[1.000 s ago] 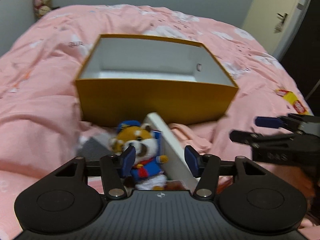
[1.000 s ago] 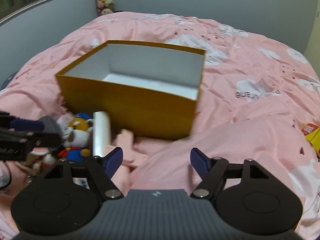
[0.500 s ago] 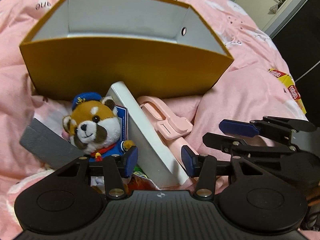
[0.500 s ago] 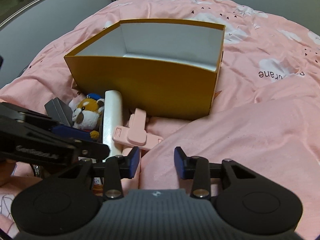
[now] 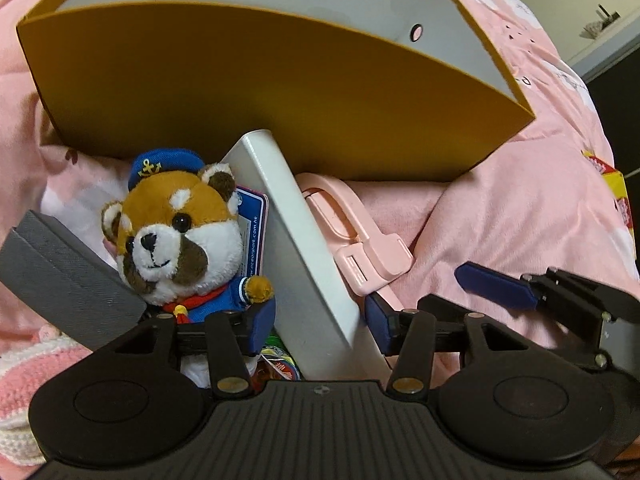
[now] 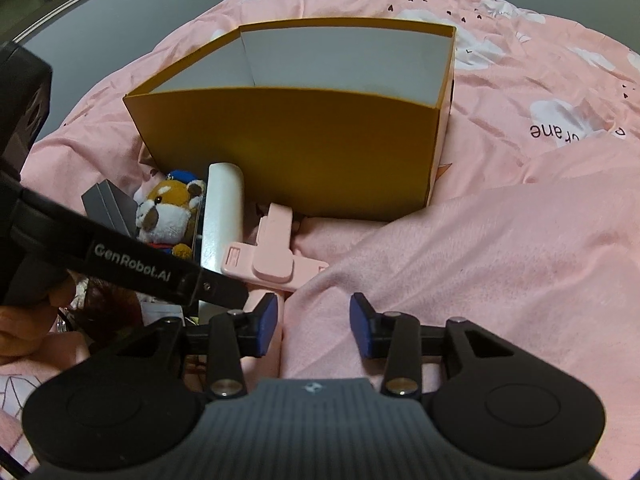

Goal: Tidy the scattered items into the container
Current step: 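Lower the left gripper onto the white glasses case while the right gripper lowers onto the pink selfie stick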

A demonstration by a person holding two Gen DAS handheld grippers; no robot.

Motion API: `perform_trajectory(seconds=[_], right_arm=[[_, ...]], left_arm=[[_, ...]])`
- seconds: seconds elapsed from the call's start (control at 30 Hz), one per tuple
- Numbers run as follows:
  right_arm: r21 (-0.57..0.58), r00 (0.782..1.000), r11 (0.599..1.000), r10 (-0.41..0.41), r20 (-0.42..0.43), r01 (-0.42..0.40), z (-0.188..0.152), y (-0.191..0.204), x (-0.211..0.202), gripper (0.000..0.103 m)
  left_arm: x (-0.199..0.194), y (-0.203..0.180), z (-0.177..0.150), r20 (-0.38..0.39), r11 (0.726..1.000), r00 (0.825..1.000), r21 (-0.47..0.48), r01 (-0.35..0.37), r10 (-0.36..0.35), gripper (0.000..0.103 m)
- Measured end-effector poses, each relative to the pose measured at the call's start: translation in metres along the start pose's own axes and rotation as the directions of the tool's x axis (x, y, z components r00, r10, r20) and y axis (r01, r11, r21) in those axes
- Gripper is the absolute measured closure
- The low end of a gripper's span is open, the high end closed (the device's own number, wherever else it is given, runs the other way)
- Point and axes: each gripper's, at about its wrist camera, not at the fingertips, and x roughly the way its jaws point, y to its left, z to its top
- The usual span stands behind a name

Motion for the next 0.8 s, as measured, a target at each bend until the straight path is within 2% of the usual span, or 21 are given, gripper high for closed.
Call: perform_trajectory(seconds=[0.23,0.37,0.6,0.8], right_arm=[[-0.007,1.0,1.0,0.006,0.0,-0.006,-0.001,0.003,0.001,0.055],[-0.004,0.998,0.998,0.061,0.004,-0.061,-0.001,0.005,-0.004,0.054],[-0.08,0.994,0.992,0.095,-0.046,-0.098,-0.003,0.022,0.005,0.056],[-0.093,0.992,0.99,0.099,-0.08,-0.106,-0.007,0.026,0.013,0.06]], left_arm=[[-0.005,0.007,-0.009,-0.011,0.999,1.0,-0.042,-0.02,0.019,0.046],[-0.015,0.016,-0.015,-0.007,0.998,1.0,-0.068,-0.008,0.008,0.052],[-0.017,0.017,-0.018,0.001,0.998,1.0,-0.056,-0.015,0.015,0.054],[-0.002,0.013,-0.009,-0.018,0.998,1.0,-0.053,-0.023,0.022,0.058]])
